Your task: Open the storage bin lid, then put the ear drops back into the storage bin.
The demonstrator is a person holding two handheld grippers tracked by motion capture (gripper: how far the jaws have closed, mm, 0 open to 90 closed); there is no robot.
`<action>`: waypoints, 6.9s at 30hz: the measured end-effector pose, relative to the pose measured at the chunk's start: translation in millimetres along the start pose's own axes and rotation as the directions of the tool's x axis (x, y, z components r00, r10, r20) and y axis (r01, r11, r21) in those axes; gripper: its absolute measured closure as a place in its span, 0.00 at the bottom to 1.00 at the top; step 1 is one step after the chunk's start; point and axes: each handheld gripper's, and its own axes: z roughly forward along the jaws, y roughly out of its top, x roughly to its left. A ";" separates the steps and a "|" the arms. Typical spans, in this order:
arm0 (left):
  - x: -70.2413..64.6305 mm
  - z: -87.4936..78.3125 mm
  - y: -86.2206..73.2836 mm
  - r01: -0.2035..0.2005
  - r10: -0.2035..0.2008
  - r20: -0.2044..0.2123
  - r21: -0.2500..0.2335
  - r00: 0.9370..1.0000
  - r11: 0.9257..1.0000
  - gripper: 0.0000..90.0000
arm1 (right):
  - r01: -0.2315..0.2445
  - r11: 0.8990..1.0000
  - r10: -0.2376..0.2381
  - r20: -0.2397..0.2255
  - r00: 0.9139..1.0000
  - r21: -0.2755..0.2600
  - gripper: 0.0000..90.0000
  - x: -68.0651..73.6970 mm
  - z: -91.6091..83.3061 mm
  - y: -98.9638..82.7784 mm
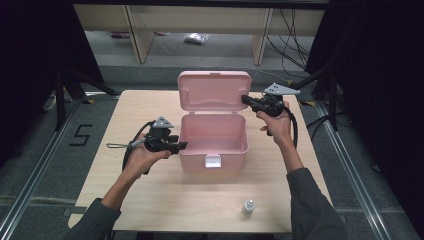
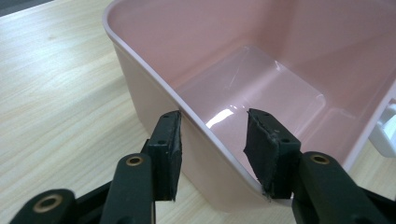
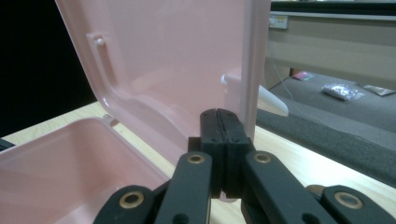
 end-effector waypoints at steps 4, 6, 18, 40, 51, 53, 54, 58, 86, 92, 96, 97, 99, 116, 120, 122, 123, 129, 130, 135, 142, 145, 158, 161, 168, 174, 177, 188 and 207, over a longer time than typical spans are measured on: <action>-0.7 -0.5 -0.5 -0.005 0.005 -0.003 0.000 1.000 1.000 0.61 | 0.002 1.000 -0.002 0.002 1.000 0.009 1.00 -2.6 3.6 -3.6; -1.0 -0.7 -0.4 -0.008 0.008 -0.003 0.002 1.000 1.000 0.61 | 0.001 1.000 -0.001 -0.001 1.000 0.013 1.00 -3.8 5.3 -5.6; -1.9 -0.8 -1.2 0.006 -0.006 0.001 -0.005 1.000 1.000 0.61 | -0.012 1.000 0.012 0.011 1.000 0.018 0.99 -10.4 14.1 -13.8; -2.8 -1.0 -1.5 0.029 -0.029 0.001 -0.006 1.000 1.000 0.61 | -0.108 0.994 0.108 0.002 0.994 0.034 0.96 -11.7 21.2 -30.8; -2.3 -1.2 -1.8 0.033 -0.033 0.012 -0.003 0.999 0.999 0.60 | -0.104 0.994 0.104 0.028 0.994 0.026 0.94 -11.6 10.0 -26.1; -2.6 -1.5 -2.1 0.029 -0.029 0.017 -0.003 0.999 1.000 0.60 | -0.053 0.998 0.052 0.043 0.998 0.026 0.94 -10.9 6.1 -24.2; -3.4 -1.5 -2.2 0.030 -0.030 0.017 -0.003 0.999 1.000 0.59 | -0.063 0.997 0.062 0.048 0.997 0.038 0.93 -6.1 2.3 -22.9; -3.3 -1.5 -1.9 0.028 -0.028 0.017 -0.003 0.999 1.000 0.60 | -0.042 0.998 0.039 0.050 0.998 0.044 0.92 5.3 -14.7 -19.1; 0.7 -0.2 -1.7 -0.010 0.011 0.032 -0.024 0.999 1.000 0.59 | 0.131 0.935 -0.148 0.027 0.989 0.330 0.67 72.0 -110.5 -27.8; 2.2 0.8 -1.7 -0.011 0.012 0.051 -0.031 0.999 0.999 0.59 | 0.124 0.918 -0.140 0.015 0.990 0.377 0.61 81.8 -118.0 -41.9; 1.0 0.1 -1.9 -0.007 0.009 0.037 -0.028 0.999 1.000 0.59 | 0.120 0.910 -0.134 0.007 0.991 0.397 0.58 85.1 -123.7 -46.1; 1.1 0.2 -1.8 -0.009 0.010 0.037 -0.028 0.999 1.000 0.59 | 0.122 0.907 -0.135 0.002 0.991 0.404 0.57 87.3 -126.2 -46.3; 1.1 0.0 -1.7 -0.012 0.013 0.036 -0.026 0.999 1.000 0.59 | 0.118 0.894 -0.126 -0.012 0.992 0.433 0.54 92.8 -131.2 -46.1; 2.7 0.2 -3.0 0.004 -0.002 0.050 -0.032 0.999 0.999 0.59 | 0.172 0.834 -0.163 -0.063 0.985 0.525 0.45 122.7 -156.0 -68.4; 3.7 0.8 -2.3 -0.005 0.007 0.060 -0.032 0.998 0.999 0.59 | 0.179 0.818 -0.156 -0.088 0.984 0.547 0.44 131.7 -163.0 -75.5; 3.7 0.8 -2.3 -0.007 0.009 0.059 -0.032 0.998 0.999 0.59 | 0.196 0.806 -0.163 -0.108 0.981 0.558 0.43 134.4 -164.8 -77.5; 3.8 0.7 -2.2 -0.008 0.010 0.059 -0.031 0.998 0.999 0.59 | 0.206 0.802 -0.172 -0.114 0.978 0.561 0.43 136.9 -165.2 -79.6; 3.8 0.3 -2.1 -0.011 0.012 0.053 -0.027 0.999 1.000 0.58 | 0.202 0.790 -0.158 -0.126 0.979 0.579 0.41 145.0 -168.8 -89.9; 3.1 0.3 -2.4 -0.003 0.005 0.050 -0.027 0.999 1.000 0.58 | 0.202 0.788 -0.161 -0.123 0.979 0.582 0.41 145.6 -169.2 -91.8; 0.3 -1.2 -3.5 0.028 -0.028 0.042 -0.011 0.999 1.000 0.58 | 0.208 0.769 -0.157 -0.138 0.978 0.605 0.39 150.4 -170.7 -98.3; 0.2 -1.0 -3.3 0.027 -0.027 0.042 -0.012 0.999 1.000 0.58 | 0.237 0.749 -0.170 -0.166 0.971 0.619 0.37 161.1 -170.3 -100.1; 0.1 0.1 -3.0 0.033 -0.032 0.042 -0.014 0.999 0.999 0.58 | 0.256 0.742 -0.180 -0.184 0.966 0.620 0.37 167.4 -169.8 -99.1; 0.1 0.4 -3.1 0.032 -0.032 0.042 -0.014 0.999 0.999 0.58 | 0.327 0.690 -0.215 -0.248 0.945 0.645 0.37 182.3 -149.0 -103.6; 0.3 0.4 -3.0 0.029 -0.029 0.042 -0.013 0.999 0.999 0.58 | 0.337 0.681 -0.227 -0.250 0.941 0.650 0.38 183.0 -143.4 -104.6; 0.3 0.4 -2.9 0.028 -0.028 0.043 -0.013 0.999 1.000 0.58 | 0.365 0.650 -0.231 -0.283 0.931 0.667 0.41 184.3 -130.1 -106.9; 0.3 0.4 -2.8 0.026 -0.025 0.042 -0.012 0.999 1.000 0.57 | 0.375 0.620 -0.230 -0.297 0.927 0.690 0.45 186.6 -119.3 -109.9; 0.3 0.4 -2.8 0.025 -0.025 0.042 -0.012 0.999 1.000 0.57 | 0.393 0.606 -0.242 -0.310 0.920 0.691 0.47 185.5 -114.5 -110.1; 0.2 0.2 -2.8 0.021 -0.020 0.041 -0.010 0.999 1.000 0.58 | 0.422 0.544 -0.255 -0.336 0.906 0.725 0.55 186.9 -101.5 -111.9; 0.6 0.4 -2.7 0.025 -0.024 0.044 -0.012 0.999 1.000 0.57 | 0.434 0.491 -0.236 -0.364 0.901 0.755 0.66 188.5 -96.8 -111.8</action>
